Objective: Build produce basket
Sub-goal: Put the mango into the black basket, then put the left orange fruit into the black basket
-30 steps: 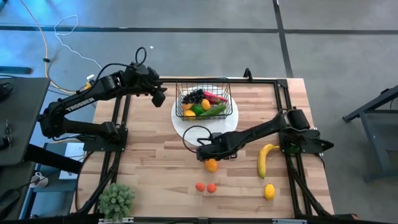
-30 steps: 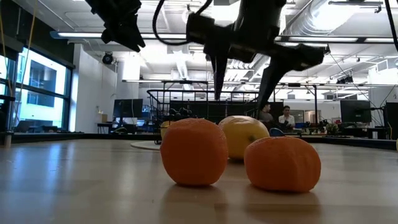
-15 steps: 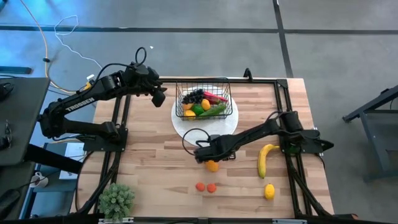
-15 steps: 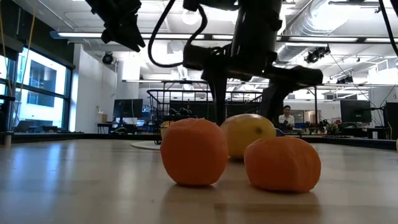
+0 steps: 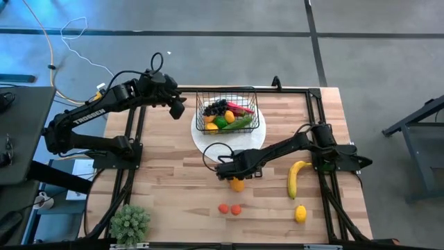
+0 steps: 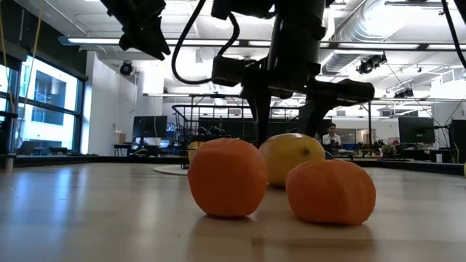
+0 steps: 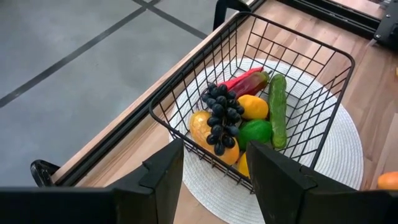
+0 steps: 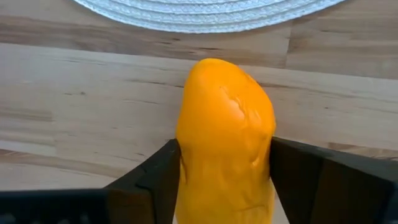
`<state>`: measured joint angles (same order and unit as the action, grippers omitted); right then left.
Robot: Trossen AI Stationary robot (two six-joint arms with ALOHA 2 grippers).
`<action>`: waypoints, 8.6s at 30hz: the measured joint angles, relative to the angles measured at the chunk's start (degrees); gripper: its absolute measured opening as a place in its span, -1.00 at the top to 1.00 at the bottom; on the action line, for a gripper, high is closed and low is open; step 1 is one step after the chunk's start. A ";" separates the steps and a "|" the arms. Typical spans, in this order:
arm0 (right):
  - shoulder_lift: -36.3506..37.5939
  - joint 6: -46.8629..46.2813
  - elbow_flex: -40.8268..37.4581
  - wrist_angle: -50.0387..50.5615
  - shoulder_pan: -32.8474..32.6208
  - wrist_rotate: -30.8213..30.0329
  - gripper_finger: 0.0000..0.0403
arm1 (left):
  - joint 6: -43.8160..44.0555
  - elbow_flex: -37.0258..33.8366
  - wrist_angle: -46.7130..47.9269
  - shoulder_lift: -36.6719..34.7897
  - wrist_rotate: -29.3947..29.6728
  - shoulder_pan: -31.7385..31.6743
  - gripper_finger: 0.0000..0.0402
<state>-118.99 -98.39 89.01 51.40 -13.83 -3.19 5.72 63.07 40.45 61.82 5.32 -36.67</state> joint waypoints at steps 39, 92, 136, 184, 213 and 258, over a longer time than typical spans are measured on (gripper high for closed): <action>20.69 42.99 -0.24 -4.00 18.33 -15.18 0.15 | -0.12 0.02 0.02 0.02 -0.02 0.00 0.18; 7.42 130.16 -0.24 -9.96 42.30 -6.38 -0.26 | 4.82 0.01 0.02 0.17 1.53 -0.02 0.18; 23.83 50.98 -0.17 3.26 18.03 -13.35 -0.32 | 2.06 0.01 0.34 0.13 -13.56 1.37 -0.31; 23.83 -1.75 -0.17 22.94 -13.49 -2.07 -0.32 | -1.88 0.00 -20.50 20.99 -2.49 54.28 -0.29; 23.81 -3.62 -0.17 23.21 -15.21 -2.75 -0.32 | -4.45 0.00 -40.91 45.39 -4.85 56.39 -0.29; 23.79 -6.84 -0.17 23.17 -15.21 -3.42 -0.32 | -4.62 0.02 -40.97 49.55 -5.74 56.69 0.61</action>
<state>-95.20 -105.23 88.84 74.56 -29.04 -6.61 1.09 63.09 -0.52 111.37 -0.42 20.02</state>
